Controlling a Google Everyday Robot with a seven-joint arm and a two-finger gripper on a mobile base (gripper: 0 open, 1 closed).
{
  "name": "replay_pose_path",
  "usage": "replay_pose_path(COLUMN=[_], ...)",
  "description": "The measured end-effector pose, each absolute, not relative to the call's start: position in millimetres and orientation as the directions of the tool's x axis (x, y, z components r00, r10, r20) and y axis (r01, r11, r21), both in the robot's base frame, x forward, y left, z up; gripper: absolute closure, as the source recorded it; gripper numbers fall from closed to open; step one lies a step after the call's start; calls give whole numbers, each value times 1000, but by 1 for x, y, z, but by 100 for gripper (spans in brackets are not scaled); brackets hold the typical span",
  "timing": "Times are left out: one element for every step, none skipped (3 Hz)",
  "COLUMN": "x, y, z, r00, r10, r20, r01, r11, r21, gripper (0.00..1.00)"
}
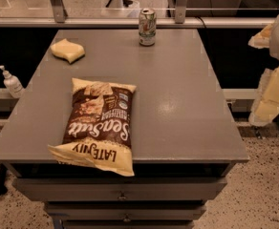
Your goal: Pick 7up can
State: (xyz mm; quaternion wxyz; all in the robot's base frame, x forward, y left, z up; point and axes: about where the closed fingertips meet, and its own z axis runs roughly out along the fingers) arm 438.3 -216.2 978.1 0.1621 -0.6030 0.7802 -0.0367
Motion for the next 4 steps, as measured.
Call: replay_pose_path(x=[438,460,537,588], y=[-216,-209,-201,-205], z=[978,969,950,945], r00=[-220,-195,-191,-195], r10=[-953,-944,-899,-858], r20=[-209,-264,-395,-476], r01=[-929,-926,-893,-858], r11=[270,266,326,384], r21=[-253,-269,-310,-341], gripper=[0,0,0,0])
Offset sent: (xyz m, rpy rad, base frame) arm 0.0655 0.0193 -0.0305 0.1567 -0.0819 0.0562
